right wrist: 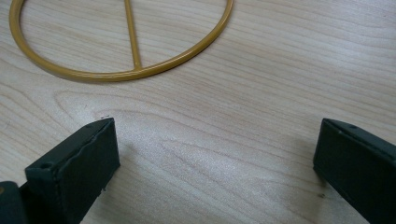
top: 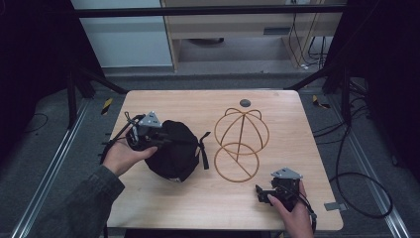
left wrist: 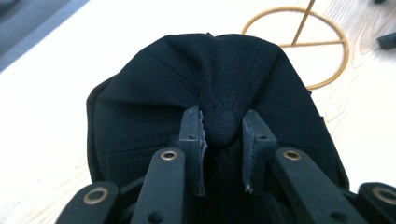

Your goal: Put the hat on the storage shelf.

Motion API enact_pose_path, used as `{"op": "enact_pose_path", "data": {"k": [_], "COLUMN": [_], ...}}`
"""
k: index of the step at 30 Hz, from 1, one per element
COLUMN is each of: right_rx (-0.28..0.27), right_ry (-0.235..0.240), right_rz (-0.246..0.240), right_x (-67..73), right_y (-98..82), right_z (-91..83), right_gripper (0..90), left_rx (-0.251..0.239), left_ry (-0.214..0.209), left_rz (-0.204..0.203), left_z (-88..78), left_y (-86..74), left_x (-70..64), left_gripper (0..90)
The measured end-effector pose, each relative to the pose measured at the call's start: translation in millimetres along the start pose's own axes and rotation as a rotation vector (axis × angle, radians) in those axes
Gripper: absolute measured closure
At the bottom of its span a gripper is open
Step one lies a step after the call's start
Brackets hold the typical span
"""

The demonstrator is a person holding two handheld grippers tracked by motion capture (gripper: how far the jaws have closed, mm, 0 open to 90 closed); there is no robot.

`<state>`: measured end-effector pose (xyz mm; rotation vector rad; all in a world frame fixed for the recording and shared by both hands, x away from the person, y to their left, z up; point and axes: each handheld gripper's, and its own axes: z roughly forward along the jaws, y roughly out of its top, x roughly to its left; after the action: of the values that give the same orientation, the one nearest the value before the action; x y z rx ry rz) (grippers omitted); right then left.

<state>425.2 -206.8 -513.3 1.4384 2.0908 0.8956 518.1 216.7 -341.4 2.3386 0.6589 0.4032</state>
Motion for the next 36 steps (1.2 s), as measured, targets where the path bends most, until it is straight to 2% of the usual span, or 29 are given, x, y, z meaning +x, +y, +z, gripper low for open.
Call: {"op": "enact_pose_path", "data": {"k": [5, 6, 9, 10, 18, 23, 30, 36], "right_rx": [0.000, 0.000, 0.001, 0.001, -0.001, -0.001, -0.001, -0.003], "right_ry": [-0.001, -0.004, -0.007, -0.009, -0.022, -0.023, -0.032, -0.033], "right_rz": [0.001, 0.003, 0.012, 0.015, 0.022, 0.027, 0.035, 0.033], "right_x": [0.0, 0.3, 1.1, 1.5, 2.1, 2.5, 2.8, 2.7], "right_y": [0.0, 0.1, 0.4, 0.6, 1.4, 1.6, 2.5, 2.5], "right_z": [0.1, 0.2, 0.2, 0.4, 1.6, 1.6, 2.5, 2.5], "right_gripper": [0.4, 0.4, 0.4, 0.4, 0.4, 0.4, 0.4, 0.4], "left_rx": [-0.016, -0.016, -0.021, -0.026, -0.046, -0.053, -0.075, -0.096], "left_ry": [0.008, 0.014, 0.020, 0.027, 0.033, 0.038, 0.052, 0.066], "left_rz": [0.009, 0.022, 0.032, 0.046, 0.068, 0.077, 0.088, 0.098], "left_z": [-13.0, -19.6, -25.4, -32.9, -51.4, -59.7, -84.2, -96.5], "left_y": [2.7, 5.1, 7.6, 10.6, 19.5, 22.7, 28.3, 32.9], "left_x": [-2.2, -3.3, -5.5, -7.8, -12.3, -16.2, -18.4, -22.3], "left_gripper": [72.8, 72.8, 72.8, 72.8, 73.0, 73.0, 73.0, 73.1]}}
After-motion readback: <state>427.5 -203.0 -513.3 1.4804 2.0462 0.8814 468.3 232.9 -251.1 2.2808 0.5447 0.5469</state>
